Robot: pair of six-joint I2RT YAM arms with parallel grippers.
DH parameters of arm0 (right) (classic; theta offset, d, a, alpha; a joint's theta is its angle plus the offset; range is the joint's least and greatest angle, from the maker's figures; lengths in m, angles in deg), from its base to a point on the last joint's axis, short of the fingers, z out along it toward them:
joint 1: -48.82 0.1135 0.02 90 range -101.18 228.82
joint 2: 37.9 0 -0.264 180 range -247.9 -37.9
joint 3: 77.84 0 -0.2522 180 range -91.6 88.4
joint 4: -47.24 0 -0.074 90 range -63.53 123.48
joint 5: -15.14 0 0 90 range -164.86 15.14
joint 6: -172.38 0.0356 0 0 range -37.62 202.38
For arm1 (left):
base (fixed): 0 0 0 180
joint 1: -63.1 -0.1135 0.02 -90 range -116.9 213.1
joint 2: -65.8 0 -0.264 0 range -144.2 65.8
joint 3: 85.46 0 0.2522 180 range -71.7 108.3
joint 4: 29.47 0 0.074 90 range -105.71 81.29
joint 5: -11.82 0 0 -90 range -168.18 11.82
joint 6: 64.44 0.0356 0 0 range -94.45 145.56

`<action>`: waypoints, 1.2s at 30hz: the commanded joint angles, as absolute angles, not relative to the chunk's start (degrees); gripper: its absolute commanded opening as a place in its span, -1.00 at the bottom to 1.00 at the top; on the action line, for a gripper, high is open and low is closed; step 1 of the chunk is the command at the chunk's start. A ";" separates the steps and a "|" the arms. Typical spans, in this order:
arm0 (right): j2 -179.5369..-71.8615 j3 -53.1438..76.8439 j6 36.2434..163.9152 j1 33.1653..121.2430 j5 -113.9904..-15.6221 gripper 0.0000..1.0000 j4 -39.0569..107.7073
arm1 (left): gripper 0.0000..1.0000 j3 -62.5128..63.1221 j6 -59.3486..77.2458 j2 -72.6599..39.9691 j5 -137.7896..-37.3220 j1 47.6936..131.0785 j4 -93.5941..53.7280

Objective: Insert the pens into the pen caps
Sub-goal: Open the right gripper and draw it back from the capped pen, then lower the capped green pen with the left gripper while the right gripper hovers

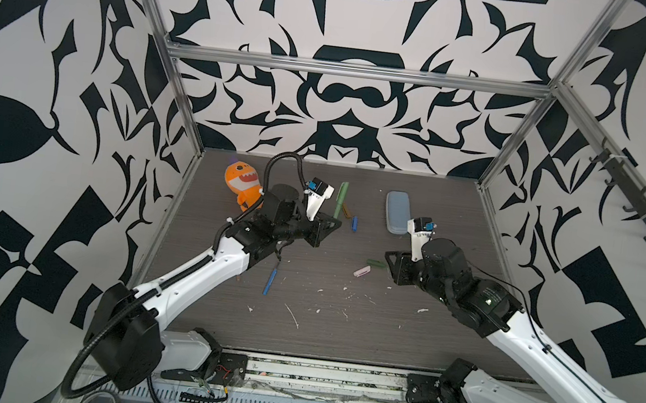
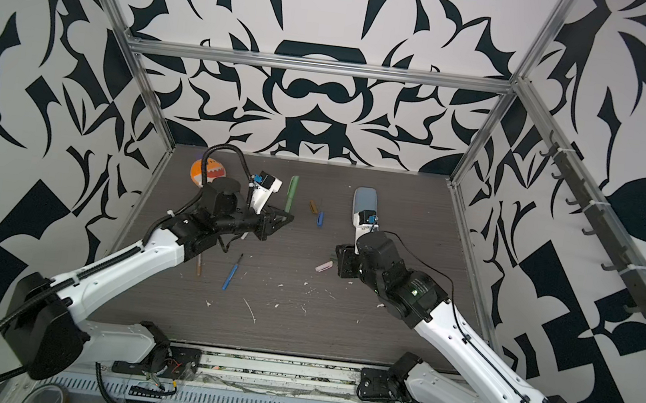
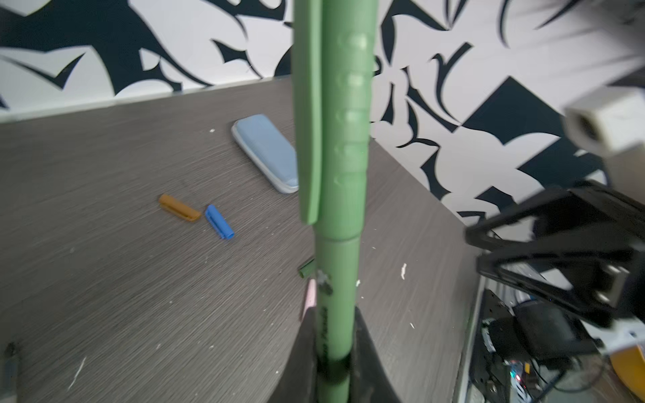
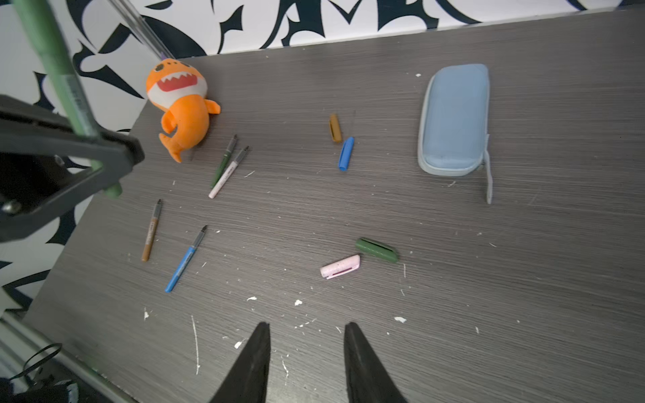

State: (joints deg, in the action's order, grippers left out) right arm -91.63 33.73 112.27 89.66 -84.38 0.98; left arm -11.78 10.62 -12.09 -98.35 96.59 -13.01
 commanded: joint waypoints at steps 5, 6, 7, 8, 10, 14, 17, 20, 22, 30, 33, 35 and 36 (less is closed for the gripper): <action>-93.20 36.77 111.84 85.42 -86.51 -0.24 4.78 | -1.00 3.23 1.95 -33.09 -89.32 92.23 2.74; -93.64 37.40 111.75 84.73 -84.58 -0.24 5.44 | -1.00 5.60 1.03 -36.20 -88.60 91.87 4.84; -94.15 37.99 111.74 83.92 -83.61 -0.24 6.28 | -1.00 8.53 0.65 -39.87 -88.22 91.50 6.92; -94.69 38.41 111.55 83.16 -82.91 -0.23 6.99 | -1.00 11.82 0.57 -43.45 -87.88 91.17 9.40; -95.60 38.72 110.94 81.85 -81.95 -0.24 7.84 | -1.00 17.66 0.31 -49.81 -86.98 90.49 13.15; -97.37 39.33 110.68 79.42 -79.74 -0.23 8.99 | -1.00 27.56 -0.39 -59.62 -85.66 89.81 19.09; -98.45 39.36 109.71 78.33 -77.94 -0.23 9.23 | -1.00 32.16 -1.15 -63.67 -84.41 89.77 22.49; -99.05 39.31 107.58 77.76 -78.61 -0.23 9.00 | -0.94 34.08 -2.10 -66.19 -85.38 89.14 23.89; -99.22 38.89 106.39 77.41 -79.48 -0.23 8.59 | -0.92 34.12 -3.11 -67.16 -86.19 88.61 23.93; -97.46 38.99 107.06 76.83 -77.69 -0.23 8.68 | -0.77 33.93 -2.66 -66.48 -91.15 88.06 26.55; -96.45 39.02 107.51 76.85 -77.28 -0.23 8.24 | -0.65 33.08 -1.20 -65.01 -91.57 87.97 27.13; -95.70 39.09 107.86 76.83 -77.13 -0.23 7.96 | -0.62 33.76 0.59 -65.07 -91.96 87.96 28.84; -95.32 39.17 108.04 76.78 -77.10 -0.23 7.82 | -0.59 33.87 1.22 -65.12 -92.18 87.93 28.85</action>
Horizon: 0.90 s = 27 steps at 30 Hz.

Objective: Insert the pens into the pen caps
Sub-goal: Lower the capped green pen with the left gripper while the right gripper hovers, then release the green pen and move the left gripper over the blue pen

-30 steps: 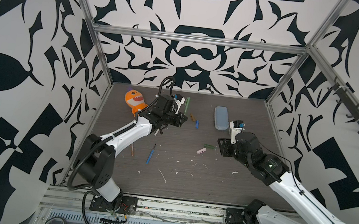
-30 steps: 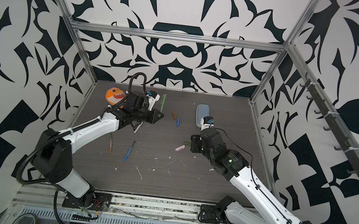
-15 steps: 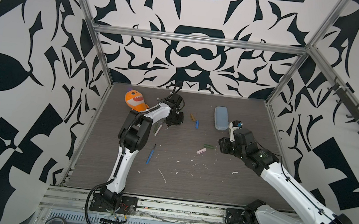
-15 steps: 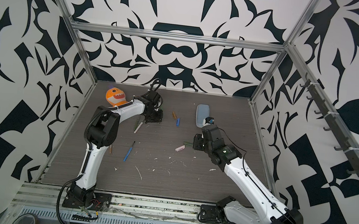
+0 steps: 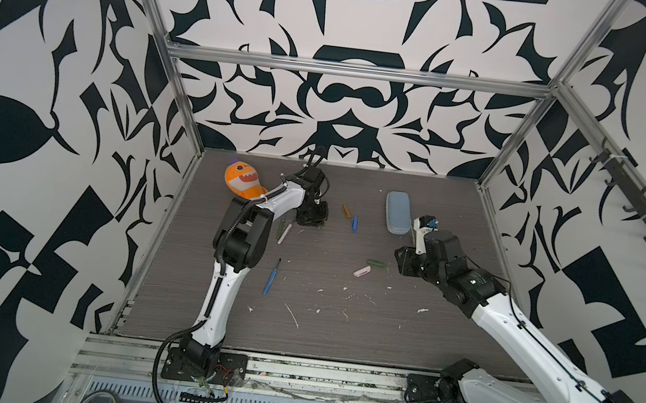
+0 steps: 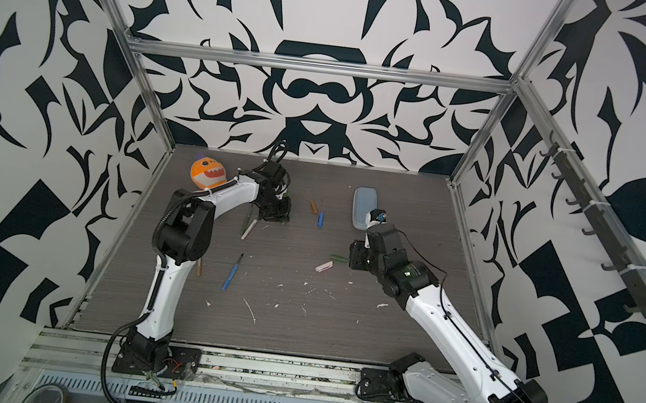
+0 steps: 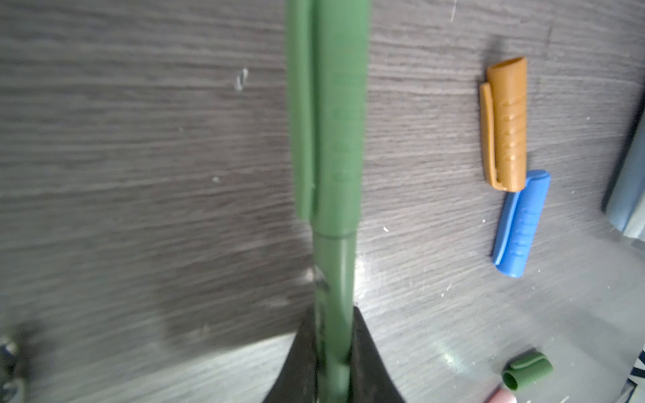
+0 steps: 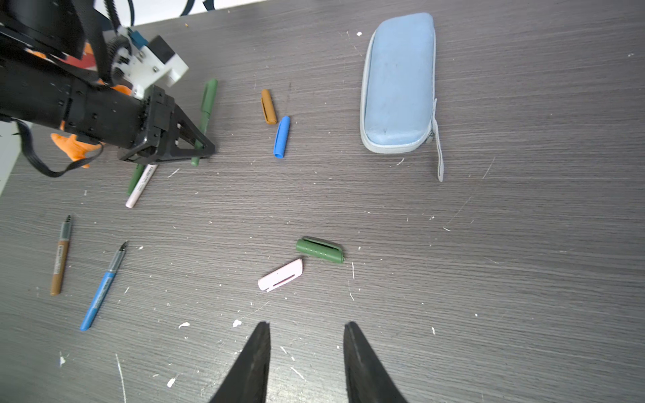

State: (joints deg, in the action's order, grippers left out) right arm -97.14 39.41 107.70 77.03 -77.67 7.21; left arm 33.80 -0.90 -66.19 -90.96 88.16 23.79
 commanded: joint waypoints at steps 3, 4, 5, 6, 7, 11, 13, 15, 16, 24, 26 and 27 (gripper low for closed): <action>-94.13 39.05 108.30 76.75 -77.23 -0.23 7.14 | -0.52 35.25 2.79 -65.99 -93.14 87.59 30.71; -93.75 38.77 108.40 76.75 -77.15 -0.23 6.63 | -0.51 35.85 2.88 -66.49 -93.65 87.38 31.51; -93.39 38.50 108.48 76.80 -76.92 -0.23 6.22 | -0.49 36.21 3.29 -66.69 -94.07 87.19 31.56; -93.05 38.30 108.56 76.79 -76.75 -0.23 5.99 | -0.49 36.45 3.56 -66.67 -93.79 87.18 33.13; -92.63 38.10 108.65 76.82 -76.62 -0.23 5.74 | -0.49 36.59 3.88 -66.37 -93.77 87.18 33.60; -91.87 36.58 108.66 76.73 -76.71 -0.23 3.69 | -0.46 36.37 4.96 -63.17 -94.21 87.18 33.51; -91.61 35.71 108.68 76.78 -76.30 -0.23 2.97 | -0.43 36.87 5.45 -61.28 -94.97 87.13 33.98; -91.51 34.78 108.66 76.81 -75.86 -0.23 1.98 | -0.40 37.75 6.18 -58.88 -95.40 87.17 35.14; -91.59 34.47 108.68 76.85 -75.68 -0.23 1.63 | -0.39 37.60 6.62 -57.15 -95.73 87.18 35.47; -96.67 31.88 109.39 76.76 -75.55 -0.28 -7.72 | -0.35 19.49 6.59 -33.34 -93.83 87.18 25.74; -97.74 31.37 111.18 76.85 -77.45 -0.32 -10.23 | -0.36 11.26 5.26 -25.51 -90.50 87.09 21.91; -97.72 31.51 111.65 76.82 -77.89 -0.34 -10.53 | -0.36 7.73 4.73 -22.20 -88.30 87.09 20.45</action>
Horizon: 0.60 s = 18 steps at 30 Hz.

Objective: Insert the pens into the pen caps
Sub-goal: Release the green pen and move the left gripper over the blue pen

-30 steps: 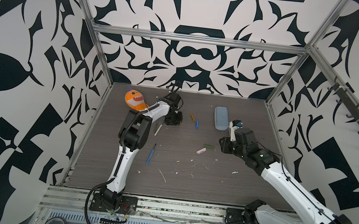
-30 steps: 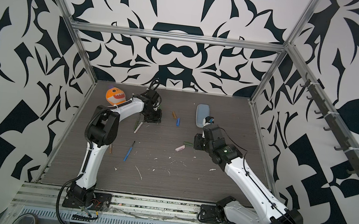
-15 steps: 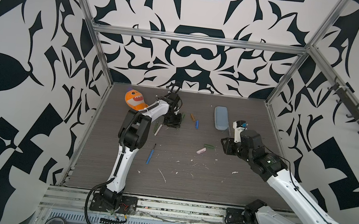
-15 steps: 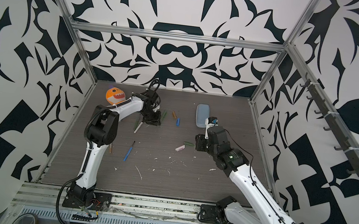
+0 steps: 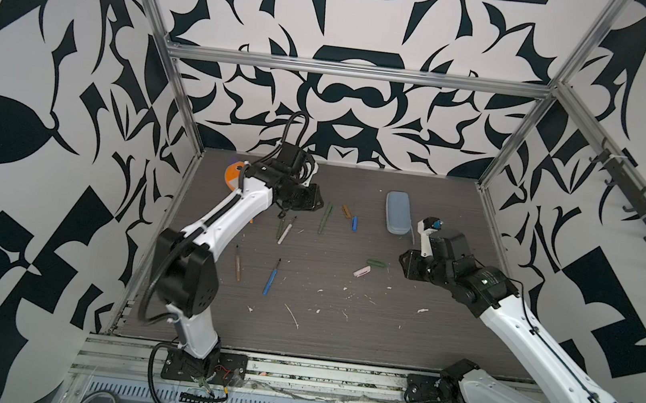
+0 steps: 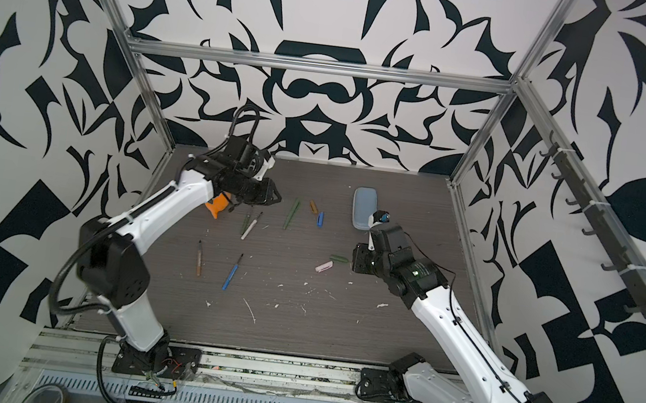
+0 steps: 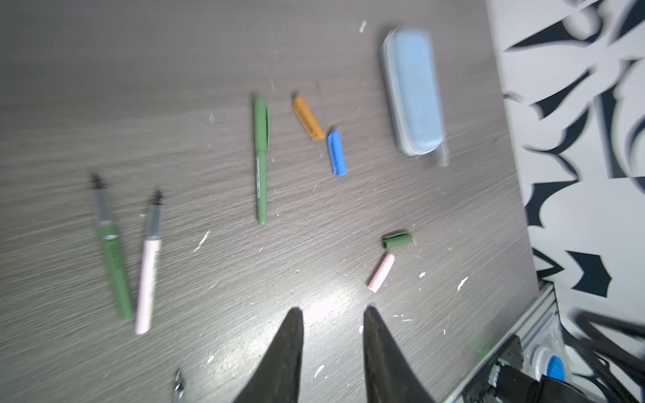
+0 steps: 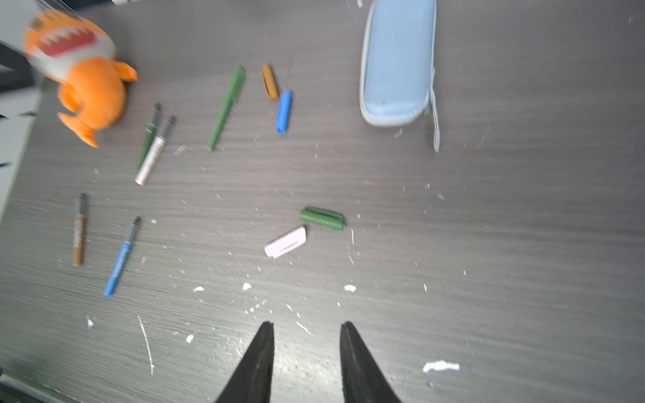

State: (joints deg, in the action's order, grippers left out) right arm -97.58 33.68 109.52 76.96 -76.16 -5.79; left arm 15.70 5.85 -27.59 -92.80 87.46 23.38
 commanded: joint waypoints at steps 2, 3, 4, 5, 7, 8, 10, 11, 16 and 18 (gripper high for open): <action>-96.55 32.79 111.40 76.84 -77.66 -0.37 -9.50 | -0.38 0.56 2.91 -15.32 -82.94 86.88 18.72; -95.79 33.54 111.22 76.85 -77.61 -0.38 -8.84 | -0.40 -2.28 2.06 -12.88 -80.71 86.74 18.59; -94.83 34.42 110.84 76.86 -77.46 -0.40 -7.86 | -0.41 -5.07 0.76 -10.39 -78.13 86.52 18.91; -93.62 35.22 110.01 76.75 -76.96 -0.40 -7.08 | -0.42 -7.20 -1.53 -8.43 -75.80 85.92 20.04; -91.83 36.67 109.17 76.85 -75.96 -0.47 -5.29 | -0.43 -10.35 -4.26 -5.47 -76.30 83.34 22.65; -91.09 37.11 109.31 76.76 -75.50 -0.51 -4.57 | -0.43 -11.92 -5.22 -4.65 -77.29 81.46 23.63; -90.80 37.36 109.62 76.84 -73.88 -0.56 -4.14 | -0.43 -15.07 -7.26 -3.17 -78.04 77.66 24.54; -91.25 37.18 109.71 76.80 -73.11 -0.59 -4.53 | -0.43 -16.50 -7.98 -2.35 -77.95 75.68 24.82; -93.79 36.78 110.15 76.80 -71.44 -0.68 -5.75 | -0.30 -22.56 -9.62 -0.93 -80.78 66.84 22.85; -93.56 37.36 110.32 76.85 -70.84 -0.69 -5.03 | -0.29 -22.92 -9.12 -3.27 -82.51 64.72 24.06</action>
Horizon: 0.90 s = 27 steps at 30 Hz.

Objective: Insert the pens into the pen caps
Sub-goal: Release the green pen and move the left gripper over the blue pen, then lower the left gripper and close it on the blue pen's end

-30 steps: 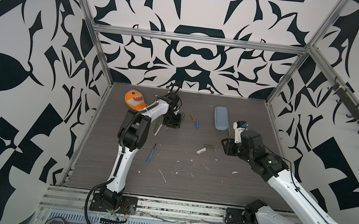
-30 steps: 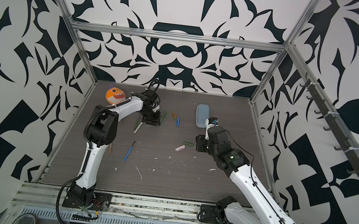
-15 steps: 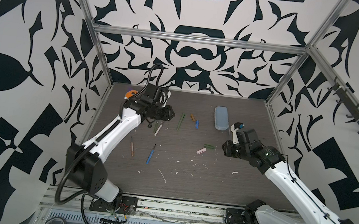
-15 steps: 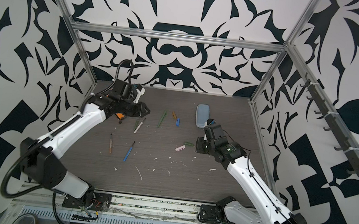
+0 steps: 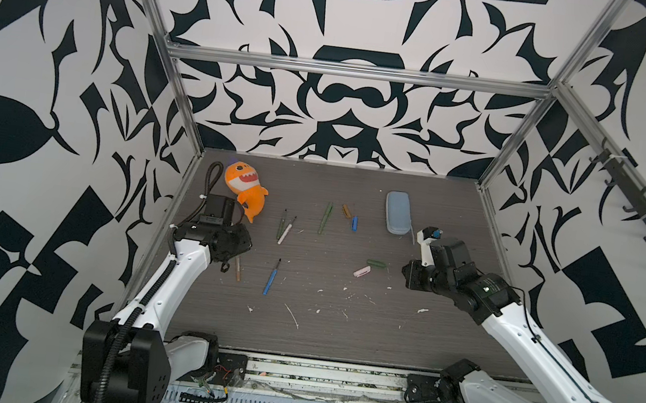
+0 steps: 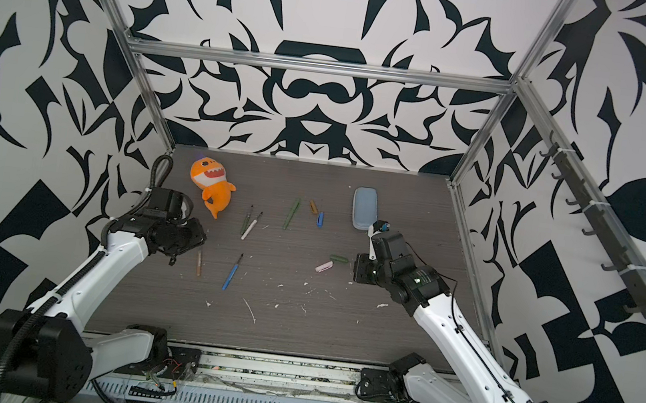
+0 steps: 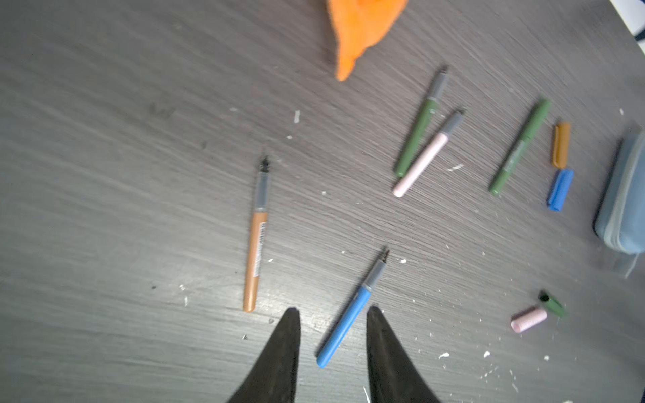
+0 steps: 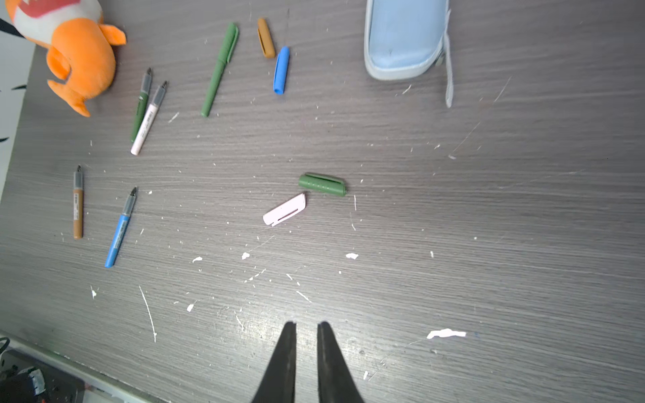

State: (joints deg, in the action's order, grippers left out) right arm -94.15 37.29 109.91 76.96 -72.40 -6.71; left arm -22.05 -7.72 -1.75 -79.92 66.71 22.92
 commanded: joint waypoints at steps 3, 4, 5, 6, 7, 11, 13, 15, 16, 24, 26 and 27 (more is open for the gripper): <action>-92.84 37.92 110.37 76.84 -70.45 -0.69 -4.07 | -0.29 -22.70 -7.83 -6.74 -83.16 64.06 25.59; -92.79 38.03 110.33 76.86 -70.32 -0.69 -3.90 | -0.29 -22.95 -7.43 -9.41 -82.64 64.02 25.46; -92.82 38.02 110.33 76.80 -70.06 -0.69 -3.83 | -0.30 -23.13 -7.32 -10.58 -82.38 64.06 25.18; -92.83 38.08 110.33 76.79 -69.87 -0.69 -3.70 | -0.32 -23.26 -6.79 -11.58 -82.51 64.06 24.72; -92.86 38.28 110.33 76.86 -69.55 -0.69 -3.50 | -0.33 -22.99 -6.66 -12.91 -82.20 64.06 24.80; -92.77 39.92 110.39 76.84 -68.00 -0.70 -1.54 | -0.30 -20.29 -4.43 -16.65 -81.01 63.95 28.23; -92.66 40.89 110.76 76.79 -67.38 -0.69 -0.43 | -0.29 -20.80 -2.90 -17.57 -78.61 63.90 28.52; -92.57 41.57 110.95 76.78 -66.87 -0.69 0.23 | -0.31 -20.63 -0.63 -17.61 -79.61 64.59 29.45; -92.55 41.73 110.96 76.81 -66.66 -0.70 0.21 | -0.31 -20.72 -0.20 -16.58 -79.94 65.95 29.69; -91.51 41.73 109.80 76.77 -66.35 -0.69 -0.23 | -0.29 -17.92 -0.68 -11.22 -80.34 78.30 35.21; -91.35 41.86 109.89 76.83 -66.05 -0.69 0.06 | -0.34 -18.11 -0.80 -12.84 -80.33 81.71 36.06; -91.27 42.03 109.98 76.80 -65.99 -0.69 0.21 | -0.35 -18.08 -0.98 -13.62 -79.67 83.46 36.44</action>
State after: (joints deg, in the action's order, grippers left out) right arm -92.29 42.14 110.54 76.96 -66.70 -1.46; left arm -18.51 -0.88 -11.70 -80.25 80.51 30.90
